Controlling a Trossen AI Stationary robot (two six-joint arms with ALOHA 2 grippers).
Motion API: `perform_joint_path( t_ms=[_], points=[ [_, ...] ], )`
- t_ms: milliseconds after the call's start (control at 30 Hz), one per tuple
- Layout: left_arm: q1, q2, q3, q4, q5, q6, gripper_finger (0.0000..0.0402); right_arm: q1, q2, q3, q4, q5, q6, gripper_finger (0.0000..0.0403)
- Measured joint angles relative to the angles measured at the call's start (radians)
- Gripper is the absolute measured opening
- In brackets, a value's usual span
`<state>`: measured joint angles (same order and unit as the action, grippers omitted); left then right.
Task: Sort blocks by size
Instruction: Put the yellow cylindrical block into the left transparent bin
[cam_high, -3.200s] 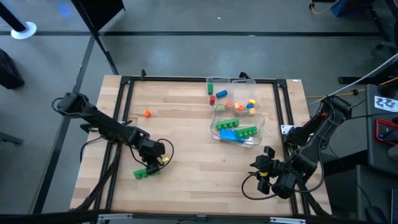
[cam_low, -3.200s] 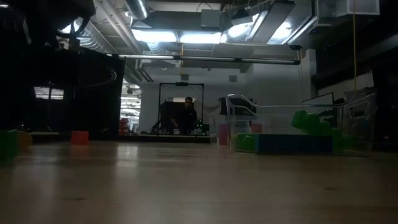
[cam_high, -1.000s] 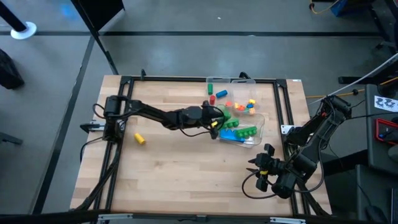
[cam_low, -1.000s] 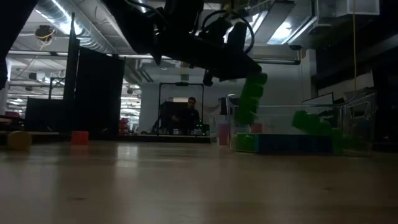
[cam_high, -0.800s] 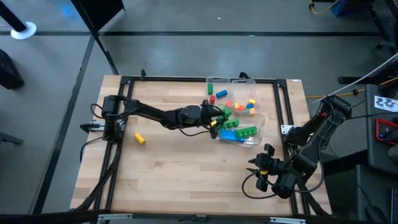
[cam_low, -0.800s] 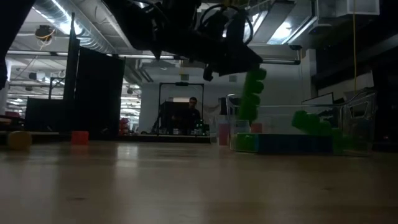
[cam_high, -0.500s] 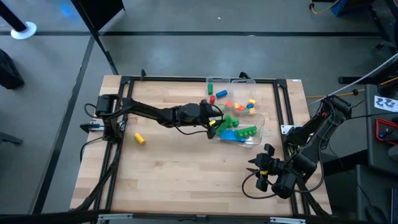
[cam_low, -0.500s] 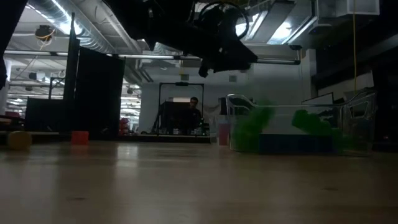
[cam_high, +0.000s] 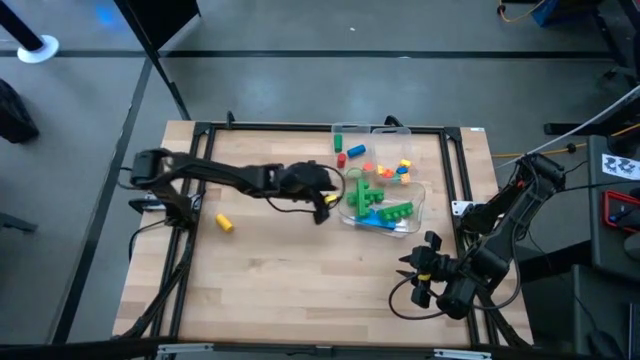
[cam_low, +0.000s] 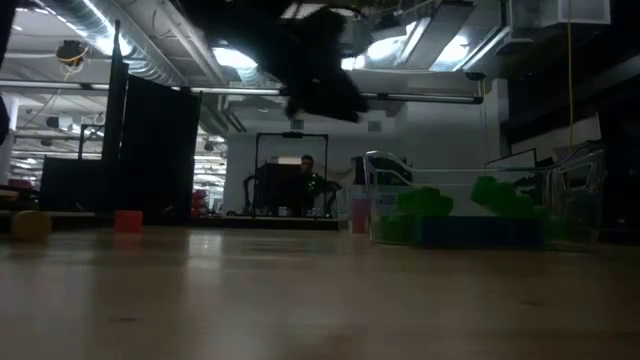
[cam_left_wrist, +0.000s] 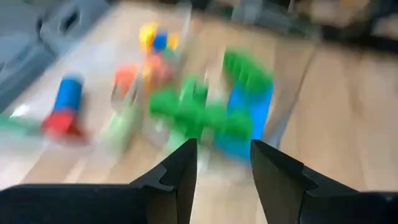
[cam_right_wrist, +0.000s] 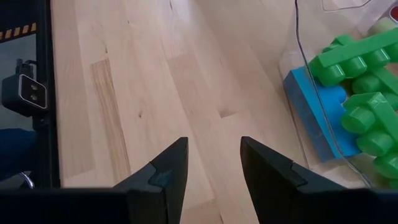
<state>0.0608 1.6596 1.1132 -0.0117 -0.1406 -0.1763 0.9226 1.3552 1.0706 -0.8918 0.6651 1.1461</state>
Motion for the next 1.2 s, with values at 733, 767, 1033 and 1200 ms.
perform_joint_path(
  t_ms=[733, 767, 1033, 1200],
  points=[
    [-0.114, -0.361, -0.013, -1.385, 0.006, -0.462, 0.0133, 0.0, 0.024, -0.001, -0.008, -0.001, -0.082, 0.015],
    [-0.124, -0.36, -0.013, -1.383, 0.007, -0.377, 0.0133, 0.0, 0.024, -0.001, -0.009, -0.001, -0.091, 0.015],
    [-0.181, -0.36, -0.019, -1.371, 0.006, 0.011, 0.0134, 0.0, 0.024, -0.001, 0.01, -0.002, -0.104, 0.015],
    [-0.198, -0.36, -0.113, -1.356, 0.007, 0.029, 0.0134, 0.0, 0.024, -0.001, 0.011, -0.002, -0.104, 0.015]
  ],
)
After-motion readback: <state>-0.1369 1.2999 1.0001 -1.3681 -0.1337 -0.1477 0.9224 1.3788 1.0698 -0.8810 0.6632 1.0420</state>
